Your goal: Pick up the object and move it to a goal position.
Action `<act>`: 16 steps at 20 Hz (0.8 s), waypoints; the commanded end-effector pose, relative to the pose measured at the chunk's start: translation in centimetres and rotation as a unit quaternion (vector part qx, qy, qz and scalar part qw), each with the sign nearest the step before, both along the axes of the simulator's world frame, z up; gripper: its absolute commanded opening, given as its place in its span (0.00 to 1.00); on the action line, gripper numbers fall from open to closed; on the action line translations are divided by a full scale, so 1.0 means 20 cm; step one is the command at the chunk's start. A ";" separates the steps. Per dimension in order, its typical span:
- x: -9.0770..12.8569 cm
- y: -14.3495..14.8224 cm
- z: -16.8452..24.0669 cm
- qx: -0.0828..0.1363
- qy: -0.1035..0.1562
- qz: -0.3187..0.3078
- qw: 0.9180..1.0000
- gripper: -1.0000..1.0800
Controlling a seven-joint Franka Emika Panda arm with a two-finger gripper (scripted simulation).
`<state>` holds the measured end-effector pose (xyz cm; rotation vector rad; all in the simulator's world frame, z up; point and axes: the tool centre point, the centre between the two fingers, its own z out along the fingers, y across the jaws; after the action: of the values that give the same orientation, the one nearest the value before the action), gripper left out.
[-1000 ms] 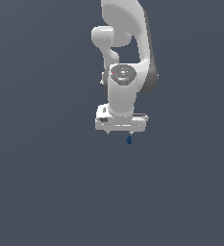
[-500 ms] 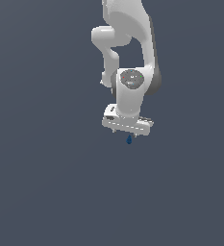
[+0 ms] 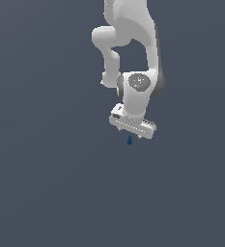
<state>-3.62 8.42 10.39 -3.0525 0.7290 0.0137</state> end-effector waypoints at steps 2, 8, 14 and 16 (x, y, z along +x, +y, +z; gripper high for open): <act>-0.02 0.03 -0.03 -0.001 -0.002 -0.027 1.000 0.96; -0.04 0.05 -0.05 -0.002 -0.003 -0.053 0.999 0.96; -0.05 0.06 -0.06 -0.003 -0.003 -0.058 0.998 0.96; -0.05 0.06 -0.06 -0.003 -0.003 -0.058 0.998 0.96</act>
<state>-4.56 9.63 9.22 -3.0078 0.9066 0.0005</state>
